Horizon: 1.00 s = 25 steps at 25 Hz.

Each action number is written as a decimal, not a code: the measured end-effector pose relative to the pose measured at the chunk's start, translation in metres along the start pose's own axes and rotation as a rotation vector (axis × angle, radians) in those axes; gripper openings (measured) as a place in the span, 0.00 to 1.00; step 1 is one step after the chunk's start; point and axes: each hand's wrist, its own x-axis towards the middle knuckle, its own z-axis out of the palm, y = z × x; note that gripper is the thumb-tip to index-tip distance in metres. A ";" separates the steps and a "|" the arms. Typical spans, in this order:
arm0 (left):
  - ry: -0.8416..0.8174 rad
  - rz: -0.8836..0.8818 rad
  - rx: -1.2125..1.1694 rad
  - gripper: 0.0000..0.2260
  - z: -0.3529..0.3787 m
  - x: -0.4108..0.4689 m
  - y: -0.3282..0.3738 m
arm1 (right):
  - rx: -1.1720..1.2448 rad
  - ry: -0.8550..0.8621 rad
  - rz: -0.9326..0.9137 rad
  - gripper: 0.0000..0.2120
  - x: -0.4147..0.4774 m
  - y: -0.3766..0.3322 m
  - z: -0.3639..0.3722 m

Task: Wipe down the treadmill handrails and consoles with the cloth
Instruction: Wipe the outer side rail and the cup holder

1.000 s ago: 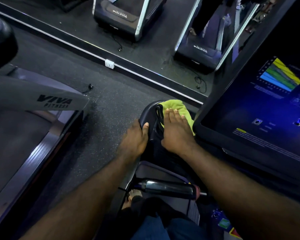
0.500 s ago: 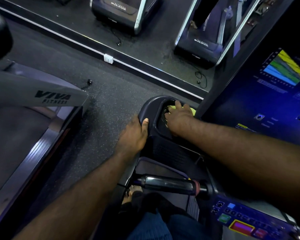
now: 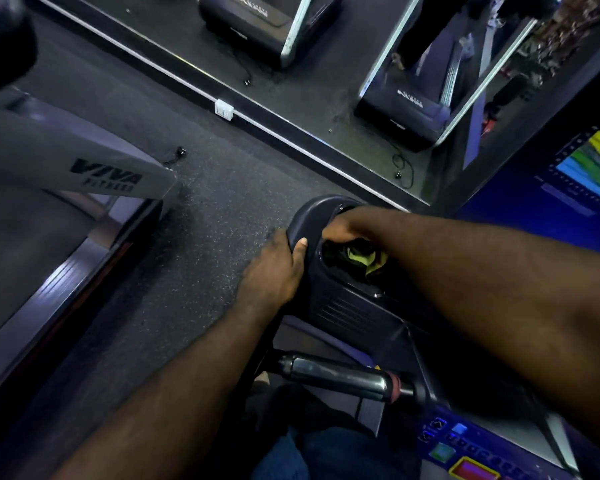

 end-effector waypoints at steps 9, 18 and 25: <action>-0.001 -0.004 0.009 0.25 0.000 0.003 0.004 | 1.420 0.283 0.209 0.20 -0.035 -0.001 0.001; 0.020 0.015 0.018 0.24 0.001 0.000 0.002 | 1.475 0.471 -0.165 0.15 -0.106 -0.006 -0.006; 0.037 -0.006 0.017 0.26 0.001 -0.006 0.004 | 0.366 0.501 -0.240 0.08 -0.161 -0.007 -0.065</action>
